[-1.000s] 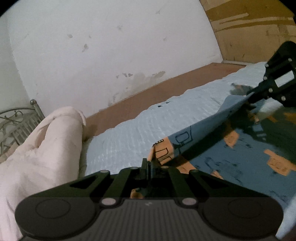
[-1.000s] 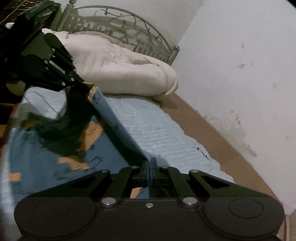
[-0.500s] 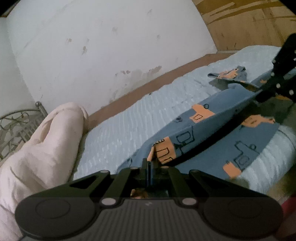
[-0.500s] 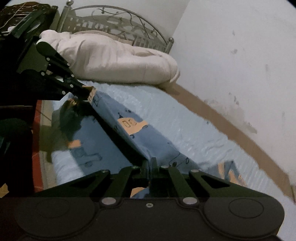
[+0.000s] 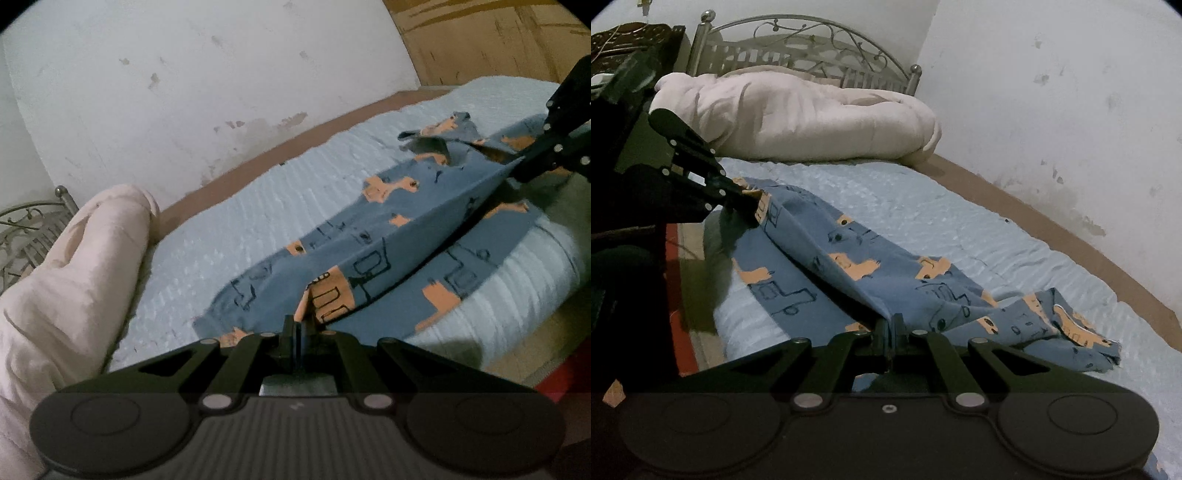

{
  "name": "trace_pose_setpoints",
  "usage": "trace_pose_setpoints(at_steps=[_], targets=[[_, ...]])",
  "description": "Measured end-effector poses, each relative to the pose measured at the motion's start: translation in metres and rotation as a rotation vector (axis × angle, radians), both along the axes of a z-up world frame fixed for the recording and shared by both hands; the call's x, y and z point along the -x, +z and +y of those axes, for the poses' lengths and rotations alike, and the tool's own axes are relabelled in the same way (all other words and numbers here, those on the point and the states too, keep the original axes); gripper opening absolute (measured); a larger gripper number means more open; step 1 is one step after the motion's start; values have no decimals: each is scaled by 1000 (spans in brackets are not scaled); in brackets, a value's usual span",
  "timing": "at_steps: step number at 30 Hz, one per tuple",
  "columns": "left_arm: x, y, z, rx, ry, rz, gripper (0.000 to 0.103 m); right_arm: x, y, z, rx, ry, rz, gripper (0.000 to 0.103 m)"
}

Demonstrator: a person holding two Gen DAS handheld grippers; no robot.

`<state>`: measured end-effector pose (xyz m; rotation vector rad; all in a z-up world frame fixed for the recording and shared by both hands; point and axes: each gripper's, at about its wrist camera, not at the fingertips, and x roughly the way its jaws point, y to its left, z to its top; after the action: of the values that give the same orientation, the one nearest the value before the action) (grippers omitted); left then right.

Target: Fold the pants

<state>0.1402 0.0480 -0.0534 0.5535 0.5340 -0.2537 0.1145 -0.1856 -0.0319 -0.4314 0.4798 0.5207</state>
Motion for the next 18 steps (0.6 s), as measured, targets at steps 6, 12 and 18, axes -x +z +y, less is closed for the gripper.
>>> trace_pose_setpoints(at_steps=[6,12,18], targets=[[1,-7,1,-11,2,25,0,14,-13,2,31,9,53,0],[3,-9,-5,-22,16,25,9,12,-26,3,11,-21,90,5],[10,4,-12,86,110,4,99,15,-23,-11,-93,-63,90,72]])
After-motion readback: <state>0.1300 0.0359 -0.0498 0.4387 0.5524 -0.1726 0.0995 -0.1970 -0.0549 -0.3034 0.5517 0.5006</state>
